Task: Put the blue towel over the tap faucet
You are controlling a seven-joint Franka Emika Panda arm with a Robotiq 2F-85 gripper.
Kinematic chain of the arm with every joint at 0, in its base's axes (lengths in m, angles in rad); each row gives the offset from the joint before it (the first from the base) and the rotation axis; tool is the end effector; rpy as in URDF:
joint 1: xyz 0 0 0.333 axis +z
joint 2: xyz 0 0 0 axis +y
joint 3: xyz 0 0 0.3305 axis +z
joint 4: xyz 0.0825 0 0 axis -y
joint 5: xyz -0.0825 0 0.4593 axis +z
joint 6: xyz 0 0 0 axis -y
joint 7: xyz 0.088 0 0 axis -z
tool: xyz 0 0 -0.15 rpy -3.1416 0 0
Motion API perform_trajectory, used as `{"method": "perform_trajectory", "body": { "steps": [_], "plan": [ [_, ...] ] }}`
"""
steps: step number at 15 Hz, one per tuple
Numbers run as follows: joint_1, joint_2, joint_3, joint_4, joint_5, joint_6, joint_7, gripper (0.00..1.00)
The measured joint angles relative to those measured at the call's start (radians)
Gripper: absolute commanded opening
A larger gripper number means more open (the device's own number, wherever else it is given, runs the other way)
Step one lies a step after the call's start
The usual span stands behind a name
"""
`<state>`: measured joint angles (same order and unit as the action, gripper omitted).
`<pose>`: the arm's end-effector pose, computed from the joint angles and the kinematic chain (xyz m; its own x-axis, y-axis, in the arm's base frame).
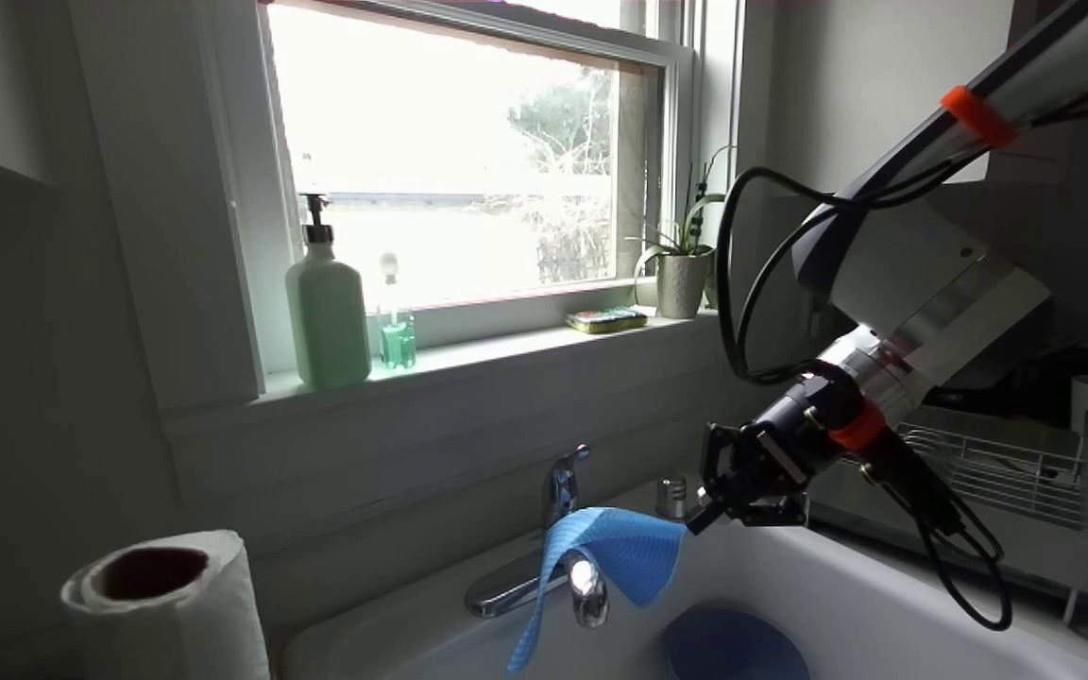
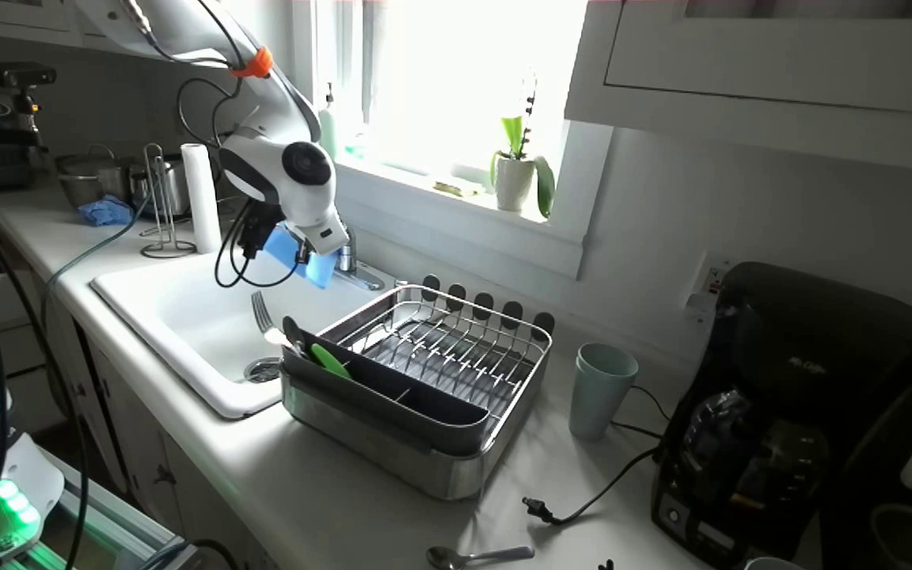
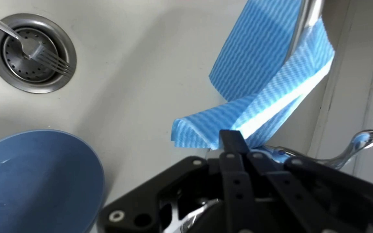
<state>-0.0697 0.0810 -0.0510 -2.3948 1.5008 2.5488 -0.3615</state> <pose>0.5613 -0.0576 0.2085 0.5481 -0.8217 -0.1564 -0.6346 -0.2868 -0.7176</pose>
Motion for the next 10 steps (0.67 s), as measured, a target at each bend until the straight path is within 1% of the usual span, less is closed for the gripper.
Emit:
{"method": "perform_trajectory", "body": {
  "steps": [5,6,7,8,9,10],
  "plan": [
    [0.001,0.042,0.000,0.036,0.000,-0.029,0.001,0.03],
    [0.001,0.047,0.000,0.044,0.000,-0.044,0.001,0.05],
    [0.001,0.052,0.000,0.051,0.000,-0.058,0.001,0.10],
    [0.001,0.056,0.000,0.057,0.000,-0.072,0.001,0.03],
    [0.002,0.059,0.000,0.062,0.000,-0.086,0.001,0.05],
    [0.002,0.062,0.000,0.067,-0.002,-0.099,0.001,0.02]
  ]
}}
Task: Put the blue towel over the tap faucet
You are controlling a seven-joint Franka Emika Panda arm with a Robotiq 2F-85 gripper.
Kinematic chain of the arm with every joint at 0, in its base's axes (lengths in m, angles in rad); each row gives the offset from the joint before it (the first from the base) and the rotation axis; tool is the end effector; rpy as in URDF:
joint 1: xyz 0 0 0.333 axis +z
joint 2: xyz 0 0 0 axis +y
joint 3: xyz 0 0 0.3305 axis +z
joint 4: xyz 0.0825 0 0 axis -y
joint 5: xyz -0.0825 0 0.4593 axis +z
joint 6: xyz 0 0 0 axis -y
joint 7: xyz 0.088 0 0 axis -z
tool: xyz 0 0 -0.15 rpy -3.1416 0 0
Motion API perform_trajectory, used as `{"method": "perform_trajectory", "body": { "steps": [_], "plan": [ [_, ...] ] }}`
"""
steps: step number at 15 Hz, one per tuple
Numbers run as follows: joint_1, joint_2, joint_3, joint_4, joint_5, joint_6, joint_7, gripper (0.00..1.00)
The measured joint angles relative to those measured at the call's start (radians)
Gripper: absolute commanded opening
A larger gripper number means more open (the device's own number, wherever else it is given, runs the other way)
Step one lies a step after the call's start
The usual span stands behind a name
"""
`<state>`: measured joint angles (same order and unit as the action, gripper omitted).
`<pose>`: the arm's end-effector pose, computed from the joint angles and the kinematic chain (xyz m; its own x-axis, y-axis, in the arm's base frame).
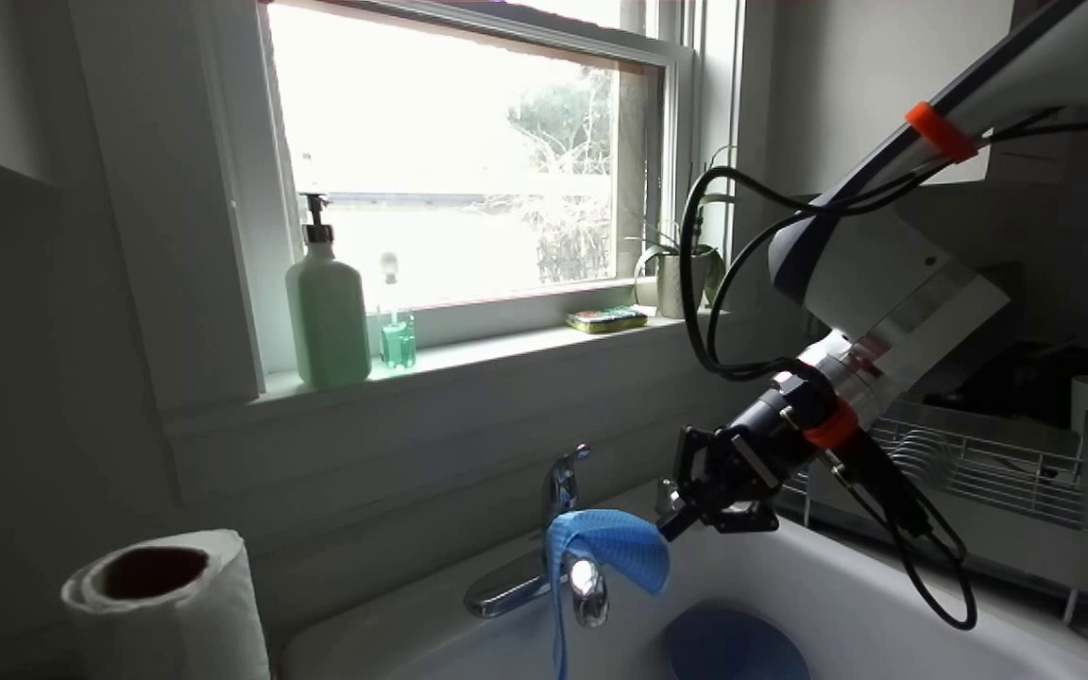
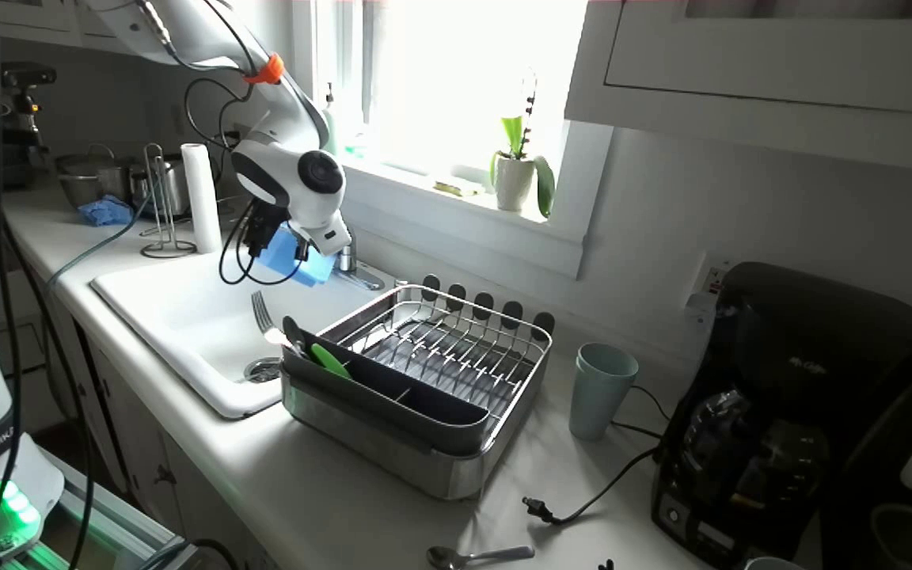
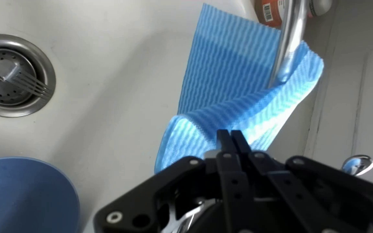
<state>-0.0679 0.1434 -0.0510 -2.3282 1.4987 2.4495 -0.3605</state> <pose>0.5829 -0.0422 0.2037 0.6004 -0.7710 -0.2122 -0.6128 -0.2732 -0.7415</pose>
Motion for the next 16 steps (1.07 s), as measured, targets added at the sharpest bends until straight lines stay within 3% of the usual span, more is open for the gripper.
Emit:
{"method": "perform_trajectory", "body": {
  "steps": [4,12,16],
  "plan": [
    [0.000,0.023,0.000,0.004,-0.036,-0.053,0.014,0.00],
    [-0.002,0.070,-0.018,0.003,-0.234,-0.095,0.142,0.02],
    [-0.004,0.070,-0.019,0.003,-0.261,-0.098,0.164,0.02]
  ]
}}
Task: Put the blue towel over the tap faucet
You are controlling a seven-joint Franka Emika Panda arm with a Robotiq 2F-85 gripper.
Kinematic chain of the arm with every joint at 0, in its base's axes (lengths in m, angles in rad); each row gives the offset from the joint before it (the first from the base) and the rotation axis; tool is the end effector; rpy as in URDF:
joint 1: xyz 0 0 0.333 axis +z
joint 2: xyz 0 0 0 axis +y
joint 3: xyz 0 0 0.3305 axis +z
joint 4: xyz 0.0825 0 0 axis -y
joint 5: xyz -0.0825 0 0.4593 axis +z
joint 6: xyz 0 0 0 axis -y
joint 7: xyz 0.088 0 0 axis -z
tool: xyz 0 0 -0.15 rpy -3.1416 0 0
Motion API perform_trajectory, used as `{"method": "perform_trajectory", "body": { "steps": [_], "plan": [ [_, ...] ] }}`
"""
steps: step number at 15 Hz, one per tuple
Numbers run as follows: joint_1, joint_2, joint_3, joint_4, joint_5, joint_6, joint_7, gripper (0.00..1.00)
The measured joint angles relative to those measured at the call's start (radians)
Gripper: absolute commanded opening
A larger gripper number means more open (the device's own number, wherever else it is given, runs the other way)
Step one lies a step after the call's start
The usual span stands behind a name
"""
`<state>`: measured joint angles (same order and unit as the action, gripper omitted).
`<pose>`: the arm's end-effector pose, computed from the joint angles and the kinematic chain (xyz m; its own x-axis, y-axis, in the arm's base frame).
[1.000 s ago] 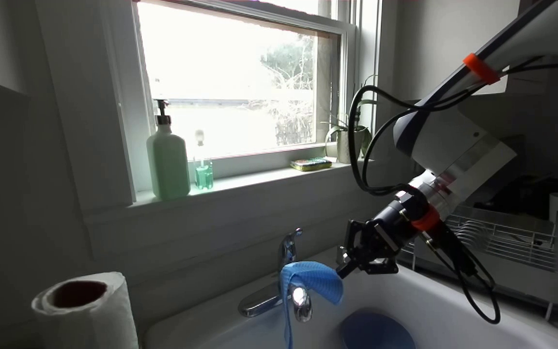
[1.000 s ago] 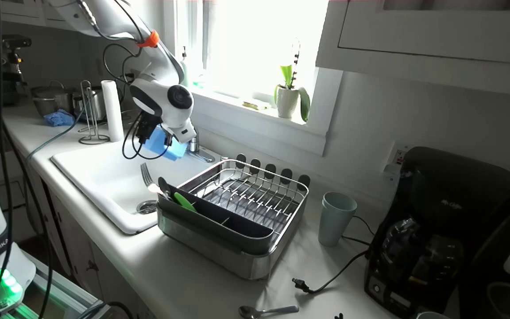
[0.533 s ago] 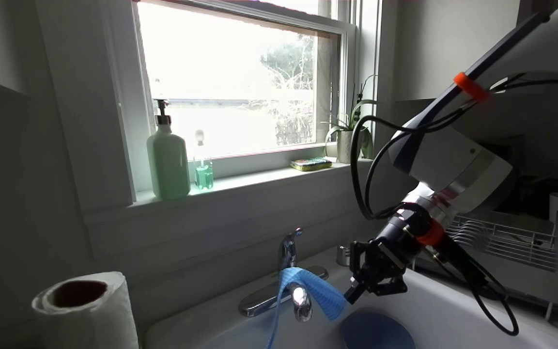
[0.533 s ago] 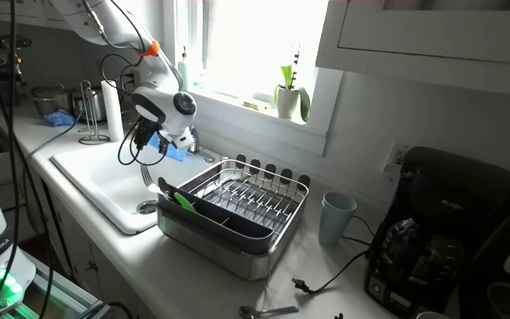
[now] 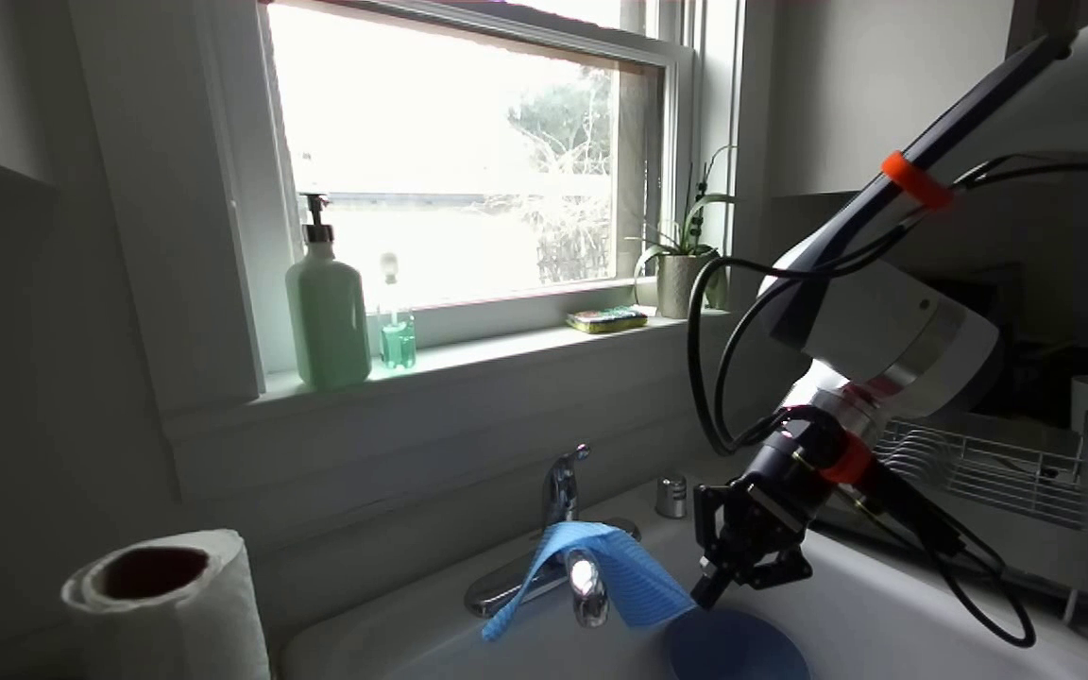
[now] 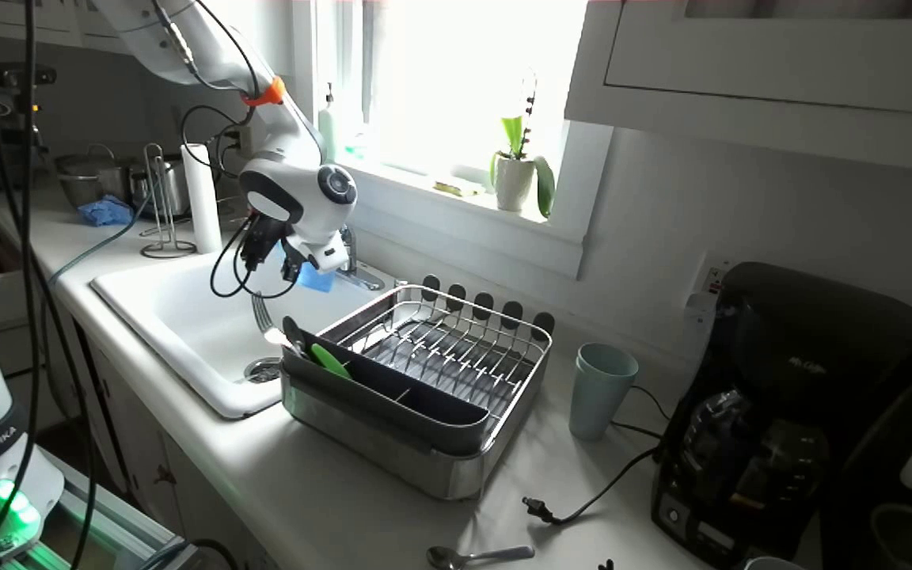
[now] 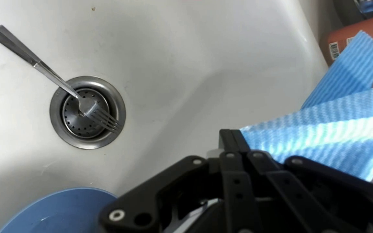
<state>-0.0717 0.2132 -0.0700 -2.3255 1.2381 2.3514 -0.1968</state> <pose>0.5624 -0.0393 0.1600 0.6431 -0.6900 -0.3322 -0.7052 -0.3645 -0.6081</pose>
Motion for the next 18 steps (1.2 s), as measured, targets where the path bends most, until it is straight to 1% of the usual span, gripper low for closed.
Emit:
{"method": "perform_trajectory", "body": {
  "steps": [3,4,5,6,15,18],
  "plan": [
    [0.000,0.000,0.000,0.000,-0.001,-0.001,0.003,0.05],
    [0.000,0.000,0.000,0.000,-0.001,-0.001,0.005,0.29],
    [0.000,0.001,0.000,0.000,-0.002,-0.001,0.006,0.31],
    [0.000,0.001,0.000,0.000,-0.002,-0.001,0.007,0.36],
    [-0.003,0.002,-0.001,0.000,-0.002,-0.001,0.009,0.98],
    [-0.005,0.000,-0.008,0.000,-0.002,-0.001,0.009,1.00]
  ]
}}
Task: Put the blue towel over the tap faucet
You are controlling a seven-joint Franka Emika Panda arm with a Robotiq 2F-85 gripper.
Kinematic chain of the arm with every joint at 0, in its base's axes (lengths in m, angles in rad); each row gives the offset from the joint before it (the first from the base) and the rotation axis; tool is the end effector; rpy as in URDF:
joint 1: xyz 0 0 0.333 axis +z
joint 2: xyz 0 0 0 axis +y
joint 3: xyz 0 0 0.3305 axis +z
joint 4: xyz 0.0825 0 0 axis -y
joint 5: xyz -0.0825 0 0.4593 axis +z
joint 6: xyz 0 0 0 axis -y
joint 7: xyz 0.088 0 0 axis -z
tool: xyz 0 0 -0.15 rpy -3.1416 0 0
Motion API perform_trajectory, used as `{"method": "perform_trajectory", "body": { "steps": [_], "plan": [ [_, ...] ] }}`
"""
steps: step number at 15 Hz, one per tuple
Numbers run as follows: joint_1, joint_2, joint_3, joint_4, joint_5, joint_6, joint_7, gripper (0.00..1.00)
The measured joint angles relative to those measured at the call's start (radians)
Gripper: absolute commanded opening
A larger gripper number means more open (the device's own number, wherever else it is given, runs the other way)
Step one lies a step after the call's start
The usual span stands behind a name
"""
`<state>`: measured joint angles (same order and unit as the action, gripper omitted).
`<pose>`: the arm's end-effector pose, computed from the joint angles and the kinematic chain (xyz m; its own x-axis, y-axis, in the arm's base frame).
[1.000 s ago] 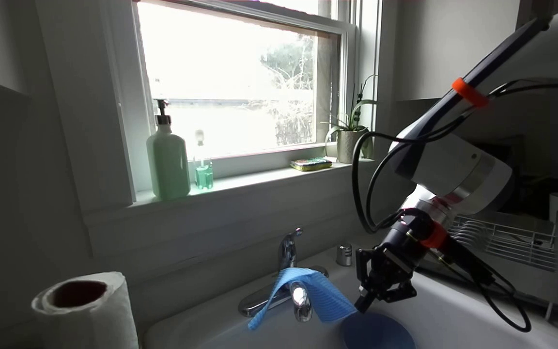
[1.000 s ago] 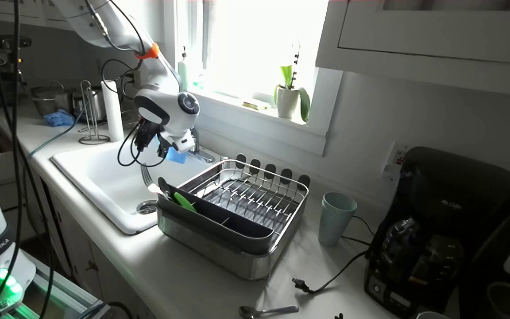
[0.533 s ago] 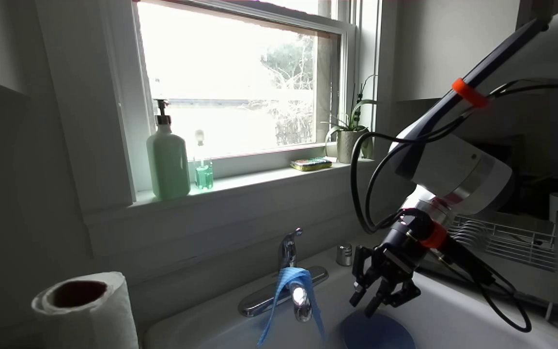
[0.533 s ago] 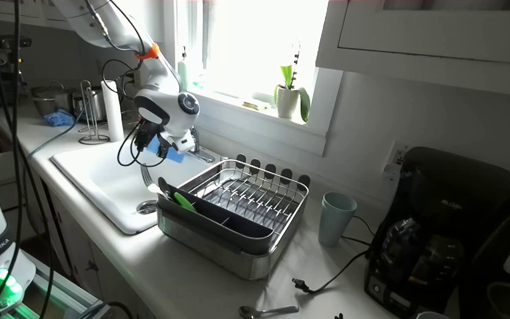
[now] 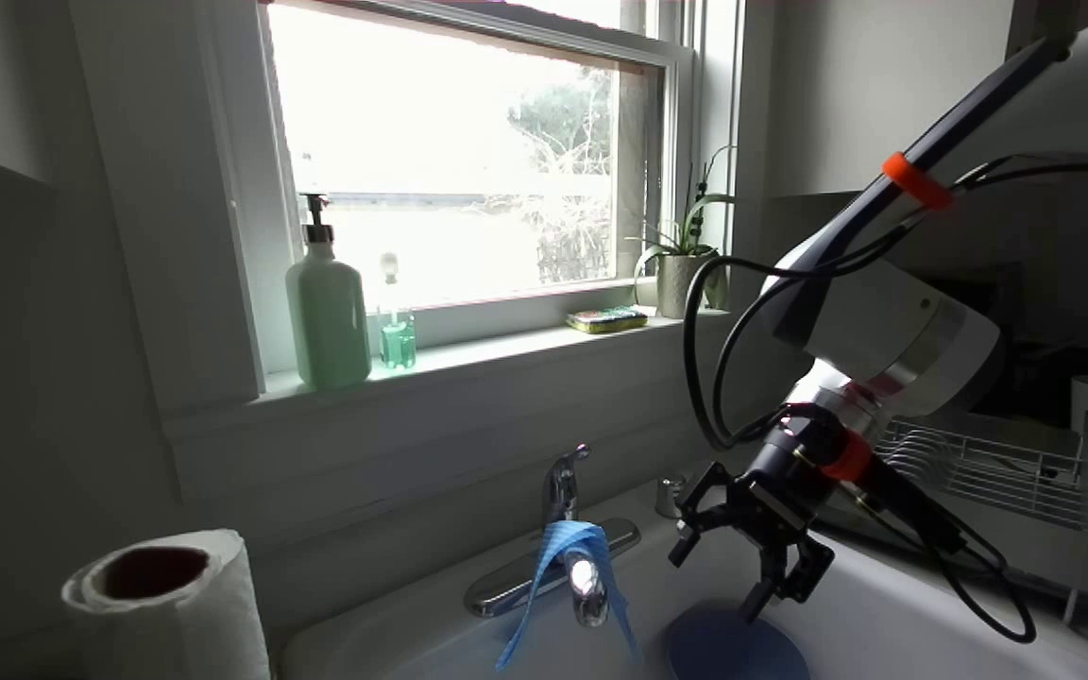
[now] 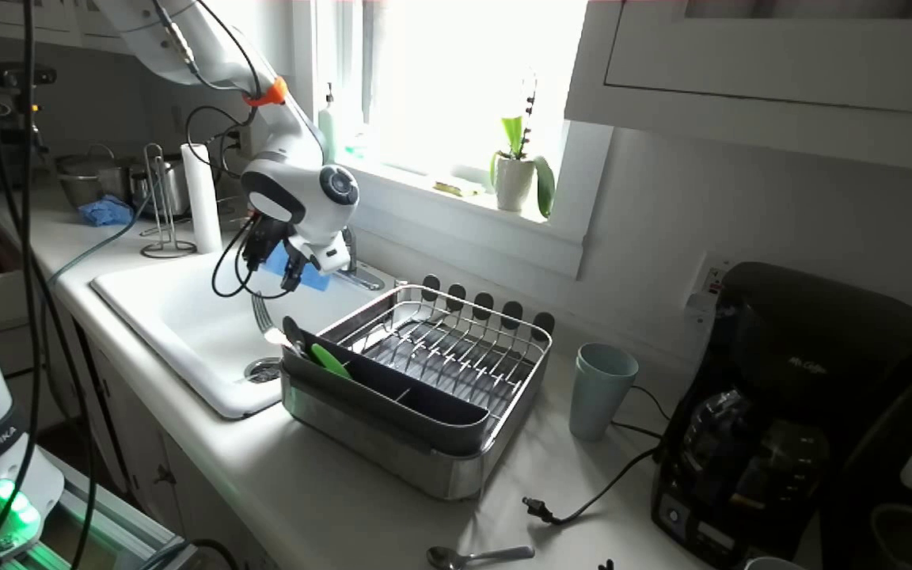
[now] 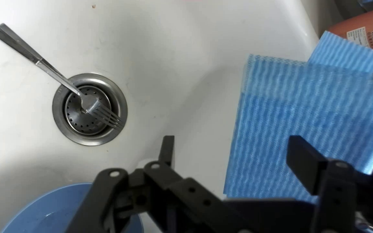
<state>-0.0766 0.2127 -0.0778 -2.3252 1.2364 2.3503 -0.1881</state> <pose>0.5619 -0.0465 0.1604 0.6297 -0.7004 -0.3361 -0.7144 -0.3520 -0.6048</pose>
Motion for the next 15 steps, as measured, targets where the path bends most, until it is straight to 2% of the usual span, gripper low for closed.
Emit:
{"method": "perform_trajectory", "body": {
  "steps": [4,15],
  "plan": [
    [-0.012,-0.049,-0.026,-0.015,-0.052,-0.027,-0.004,1.00],
    [-0.069,-0.349,-0.084,-0.164,-0.368,-0.109,0.102,1.00]
  ]
}}
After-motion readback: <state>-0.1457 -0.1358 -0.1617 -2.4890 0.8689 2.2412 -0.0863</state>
